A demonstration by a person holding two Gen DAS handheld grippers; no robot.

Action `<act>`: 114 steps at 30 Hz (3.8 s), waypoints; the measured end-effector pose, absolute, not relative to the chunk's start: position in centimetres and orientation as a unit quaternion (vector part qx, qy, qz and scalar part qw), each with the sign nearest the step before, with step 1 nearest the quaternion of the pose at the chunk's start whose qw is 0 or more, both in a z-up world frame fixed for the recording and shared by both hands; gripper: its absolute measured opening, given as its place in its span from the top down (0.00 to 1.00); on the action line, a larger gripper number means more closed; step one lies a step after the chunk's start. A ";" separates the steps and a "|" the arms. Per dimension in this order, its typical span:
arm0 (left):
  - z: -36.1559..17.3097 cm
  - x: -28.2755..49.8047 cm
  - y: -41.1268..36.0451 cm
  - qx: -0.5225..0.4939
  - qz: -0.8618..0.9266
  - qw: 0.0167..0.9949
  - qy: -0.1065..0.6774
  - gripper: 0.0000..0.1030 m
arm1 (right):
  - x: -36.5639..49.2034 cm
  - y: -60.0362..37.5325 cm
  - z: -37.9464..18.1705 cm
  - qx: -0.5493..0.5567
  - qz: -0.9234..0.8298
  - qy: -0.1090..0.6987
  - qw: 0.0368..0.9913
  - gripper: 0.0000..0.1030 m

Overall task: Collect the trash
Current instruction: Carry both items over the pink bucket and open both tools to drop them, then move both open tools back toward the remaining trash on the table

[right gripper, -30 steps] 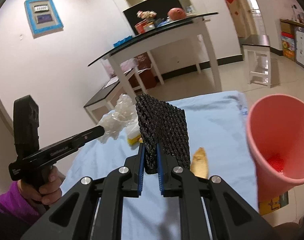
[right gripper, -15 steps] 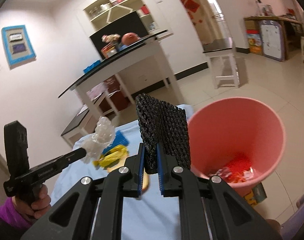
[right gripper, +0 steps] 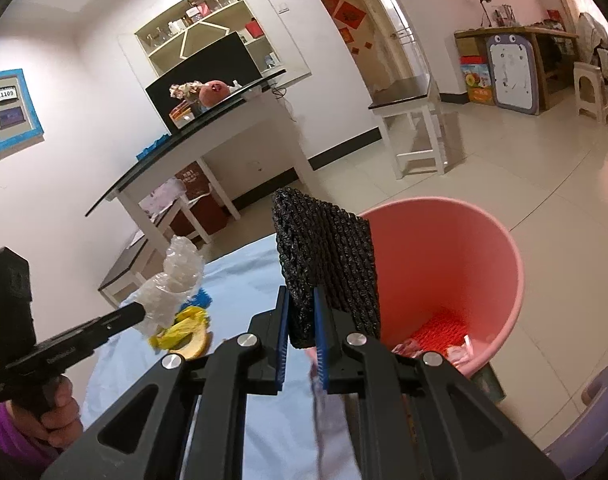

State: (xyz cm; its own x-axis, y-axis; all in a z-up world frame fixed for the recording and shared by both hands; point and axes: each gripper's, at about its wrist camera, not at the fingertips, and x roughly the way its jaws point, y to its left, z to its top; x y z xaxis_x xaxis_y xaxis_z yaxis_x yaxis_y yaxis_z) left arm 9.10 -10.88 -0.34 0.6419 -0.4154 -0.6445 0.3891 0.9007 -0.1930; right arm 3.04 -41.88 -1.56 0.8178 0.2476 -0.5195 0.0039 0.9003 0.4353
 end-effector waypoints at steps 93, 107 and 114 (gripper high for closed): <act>-4.0 0.6 -4.5 -0.041 -0.149 0.921 0.358 0.57 | -5.6 -27.6 -1.4 0.138 0.060 0.343 0.927 0.29; -3.6 -1.3 -3.6 -0.050 -0.154 0.923 0.350 0.57 | -7.1 -26.0 -0.7 0.106 0.054 0.350 0.929 0.24; -3.6 -2.2 -3.1 -0.053 -0.155 0.924 0.345 0.56 | -7.8 -25.6 -0.3 0.108 0.062 0.347 0.929 0.24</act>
State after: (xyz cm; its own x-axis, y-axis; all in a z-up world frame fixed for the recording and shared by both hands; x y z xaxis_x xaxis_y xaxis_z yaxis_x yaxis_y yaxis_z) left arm -2.18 -3.10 -3.64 0.7145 -0.3223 -0.6210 0.2489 0.9466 -0.2049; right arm -7.81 -25.56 -0.33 0.7511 0.1908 -0.6320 -0.0405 0.9688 0.2444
